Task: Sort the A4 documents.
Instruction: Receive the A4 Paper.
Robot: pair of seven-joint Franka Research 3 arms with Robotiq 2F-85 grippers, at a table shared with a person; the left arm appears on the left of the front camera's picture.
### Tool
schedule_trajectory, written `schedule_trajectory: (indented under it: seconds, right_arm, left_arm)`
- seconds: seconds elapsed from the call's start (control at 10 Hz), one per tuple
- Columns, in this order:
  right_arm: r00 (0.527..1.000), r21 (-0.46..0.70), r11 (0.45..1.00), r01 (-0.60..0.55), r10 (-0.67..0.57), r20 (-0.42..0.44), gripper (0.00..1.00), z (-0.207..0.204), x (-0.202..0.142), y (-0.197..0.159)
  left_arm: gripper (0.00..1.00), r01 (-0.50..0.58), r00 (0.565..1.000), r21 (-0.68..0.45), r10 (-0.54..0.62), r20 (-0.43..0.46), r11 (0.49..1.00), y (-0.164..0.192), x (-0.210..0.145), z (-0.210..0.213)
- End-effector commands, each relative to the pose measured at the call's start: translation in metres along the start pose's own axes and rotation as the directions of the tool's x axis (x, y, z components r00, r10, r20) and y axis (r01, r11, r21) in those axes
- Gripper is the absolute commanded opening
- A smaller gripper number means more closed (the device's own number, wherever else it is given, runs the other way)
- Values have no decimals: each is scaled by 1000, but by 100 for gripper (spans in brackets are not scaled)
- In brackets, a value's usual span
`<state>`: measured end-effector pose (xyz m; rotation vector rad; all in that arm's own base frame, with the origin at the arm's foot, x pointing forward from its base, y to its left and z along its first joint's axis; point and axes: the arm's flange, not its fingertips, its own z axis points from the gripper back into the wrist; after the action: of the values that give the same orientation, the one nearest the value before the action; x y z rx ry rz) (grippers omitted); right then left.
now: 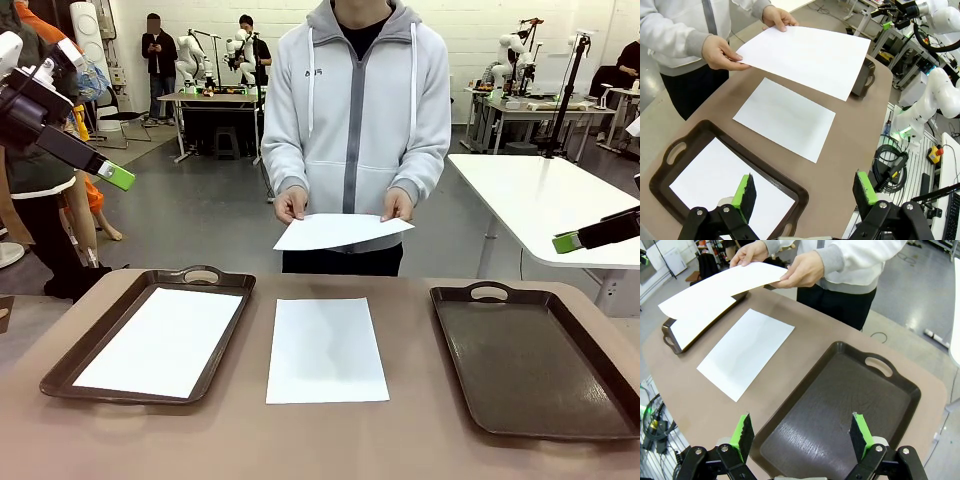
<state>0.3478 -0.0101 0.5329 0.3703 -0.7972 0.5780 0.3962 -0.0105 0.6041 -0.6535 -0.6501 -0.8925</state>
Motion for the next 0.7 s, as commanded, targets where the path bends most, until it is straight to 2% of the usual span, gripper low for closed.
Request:
schedule_trajectory:
  seconds: [0.0, 0.6]
  right_arm:
    - [1000, 3, 1000, 3, -3, 2, 100, -1, 0, -1]
    - [1000, 3, 1000, 3, -3, 2, 100, -1, 0, -1]
  left_arm:
    - [100, 16, 1000, 5, -16, -7, 1000, 0, -1, 1]
    - [100, 16, 1000, 5, -16, -7, 1000, 0, -1, 1]
